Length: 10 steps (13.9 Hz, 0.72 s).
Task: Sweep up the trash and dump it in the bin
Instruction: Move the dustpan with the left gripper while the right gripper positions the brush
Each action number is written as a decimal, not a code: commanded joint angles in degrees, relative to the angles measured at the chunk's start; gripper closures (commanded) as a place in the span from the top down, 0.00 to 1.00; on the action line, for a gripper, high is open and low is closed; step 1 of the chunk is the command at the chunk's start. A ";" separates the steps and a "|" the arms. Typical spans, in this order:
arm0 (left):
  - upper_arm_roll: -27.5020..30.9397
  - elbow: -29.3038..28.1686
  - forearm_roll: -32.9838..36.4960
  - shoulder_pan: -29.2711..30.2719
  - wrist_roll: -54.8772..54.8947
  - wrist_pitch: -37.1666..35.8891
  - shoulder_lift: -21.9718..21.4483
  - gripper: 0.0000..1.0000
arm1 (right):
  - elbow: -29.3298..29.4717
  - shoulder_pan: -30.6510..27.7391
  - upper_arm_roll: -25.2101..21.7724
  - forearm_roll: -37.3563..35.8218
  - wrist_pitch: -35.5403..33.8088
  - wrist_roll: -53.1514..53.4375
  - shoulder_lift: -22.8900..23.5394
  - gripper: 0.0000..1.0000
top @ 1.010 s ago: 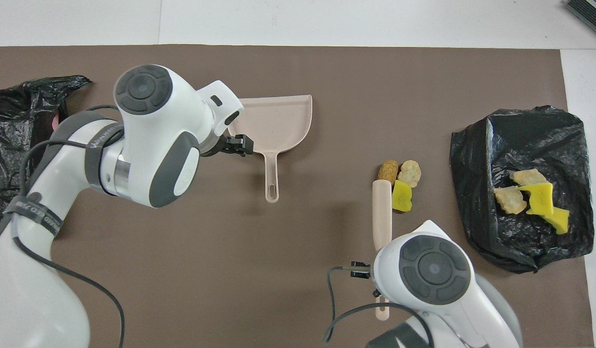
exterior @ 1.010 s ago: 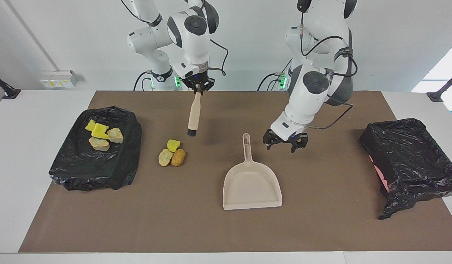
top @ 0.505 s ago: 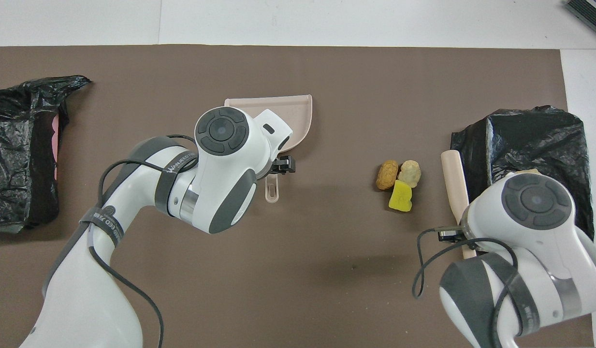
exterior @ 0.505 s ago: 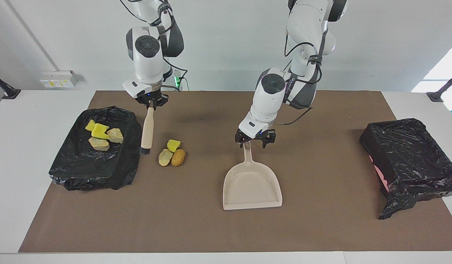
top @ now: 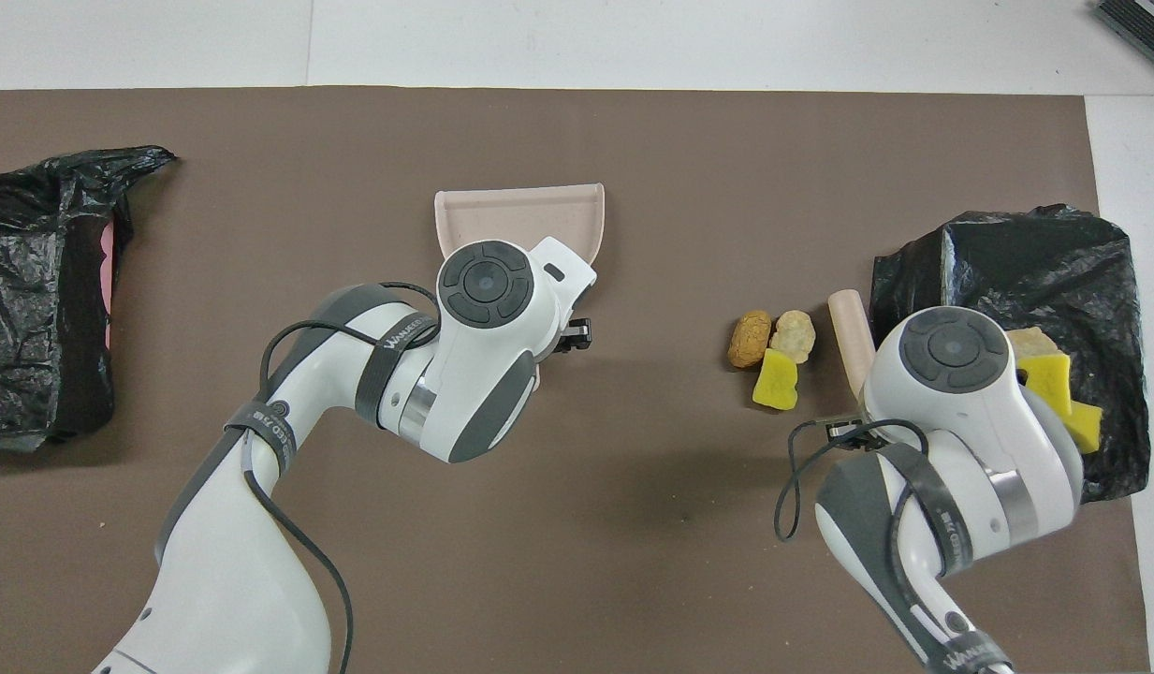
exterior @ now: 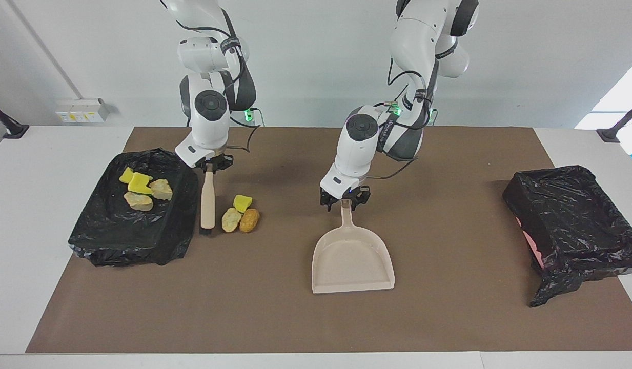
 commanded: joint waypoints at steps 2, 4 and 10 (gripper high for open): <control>0.57 0.29 0.20 0.65 -1.14 -0.41 -0.93 0.00 | 1.12 1.85 0.76 4.52 0.58 2.75 2.54 0.00; 0.57 0.56 0.20 2.13 -0.70 -0.50 -1.72 0.00 | 1.56 4.05 0.76 7.27 0.23 2.76 2.46 0.00; 1.18 1.00 0.72 7.24 17.09 -8.48 -5.50 0.00 | 4.46 9.33 0.85 16.50 0.24 5.83 3.25 0.00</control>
